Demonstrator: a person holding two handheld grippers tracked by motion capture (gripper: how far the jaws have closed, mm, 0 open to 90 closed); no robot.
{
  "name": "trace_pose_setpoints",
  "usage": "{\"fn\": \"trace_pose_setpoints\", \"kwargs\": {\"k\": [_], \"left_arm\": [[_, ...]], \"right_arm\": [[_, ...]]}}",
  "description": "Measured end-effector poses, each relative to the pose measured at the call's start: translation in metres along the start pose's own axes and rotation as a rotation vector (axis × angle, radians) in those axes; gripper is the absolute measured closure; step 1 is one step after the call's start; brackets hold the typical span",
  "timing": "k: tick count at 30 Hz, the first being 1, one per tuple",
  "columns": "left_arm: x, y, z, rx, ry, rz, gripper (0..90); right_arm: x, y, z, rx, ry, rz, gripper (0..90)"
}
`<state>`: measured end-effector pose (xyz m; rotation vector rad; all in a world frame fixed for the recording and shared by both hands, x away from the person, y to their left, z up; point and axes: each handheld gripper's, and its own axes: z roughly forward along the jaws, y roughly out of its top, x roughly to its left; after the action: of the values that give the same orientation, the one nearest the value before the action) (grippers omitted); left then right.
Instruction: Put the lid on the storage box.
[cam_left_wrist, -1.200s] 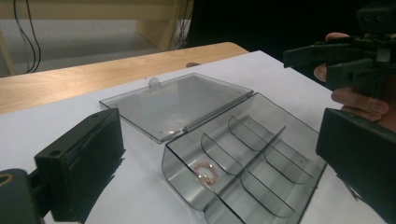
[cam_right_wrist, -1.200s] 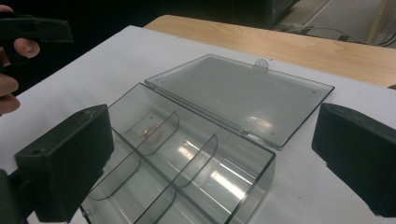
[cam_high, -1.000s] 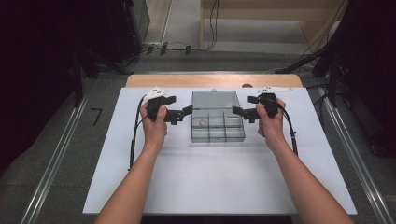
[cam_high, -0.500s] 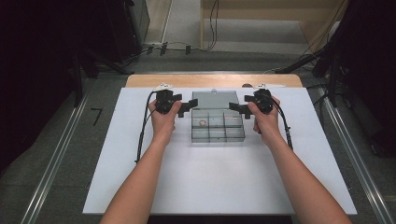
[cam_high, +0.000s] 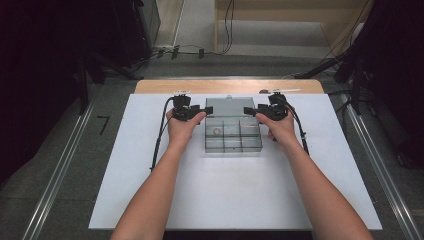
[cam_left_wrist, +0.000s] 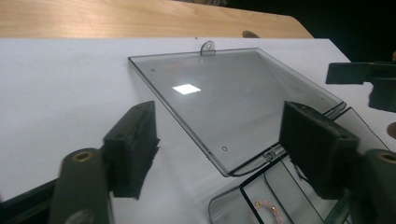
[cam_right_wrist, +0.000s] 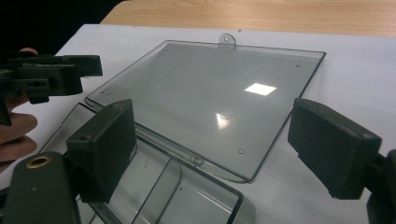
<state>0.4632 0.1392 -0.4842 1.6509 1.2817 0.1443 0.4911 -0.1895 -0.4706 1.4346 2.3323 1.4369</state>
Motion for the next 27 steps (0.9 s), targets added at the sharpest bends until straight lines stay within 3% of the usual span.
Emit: {"fn": "trace_pose_setpoints", "kwargs": {"k": [2, 9, 12, 15, 20, 23, 27], "left_arm": [[-0.001, -0.001, 0.004, 0.01, -0.001, -0.01, 37.7], [-0.001, -0.002, 0.014, 0.044, 0.024, -0.035, 37.6], [0.0, -0.003, 0.017, 0.039, -0.005, -0.086, 37.6], [-0.003, -0.002, 0.02, 0.051, 0.026, -0.073, 36.9], [-0.002, 0.0, 0.022, 0.059, 0.036, -0.073, 37.6], [-0.001, 0.0, 0.023, 0.053, 0.039, -0.096, 39.1], [-0.002, -0.001, 0.025, 0.06, 0.053, -0.091, 41.1]], "right_arm": [[-0.001, 0.001, 0.004, 0.008, 0.002, 0.005, 19.8], [-0.006, 0.001, 0.01, 0.023, -0.039, 0.033, 27.5], [-0.008, 0.0, 0.014, 0.046, -0.049, 0.034, 28.9], [-0.01, 0.0, 0.015, 0.047, -0.043, 0.044, 30.4], [-0.014, -0.001, 0.017, 0.065, -0.041, 0.051, 31.5], [-0.014, -0.003, 0.019, 0.07, -0.044, 0.056, 31.2], [-0.016, -0.004, 0.021, 0.065, -0.032, 0.087, 31.3]]}}
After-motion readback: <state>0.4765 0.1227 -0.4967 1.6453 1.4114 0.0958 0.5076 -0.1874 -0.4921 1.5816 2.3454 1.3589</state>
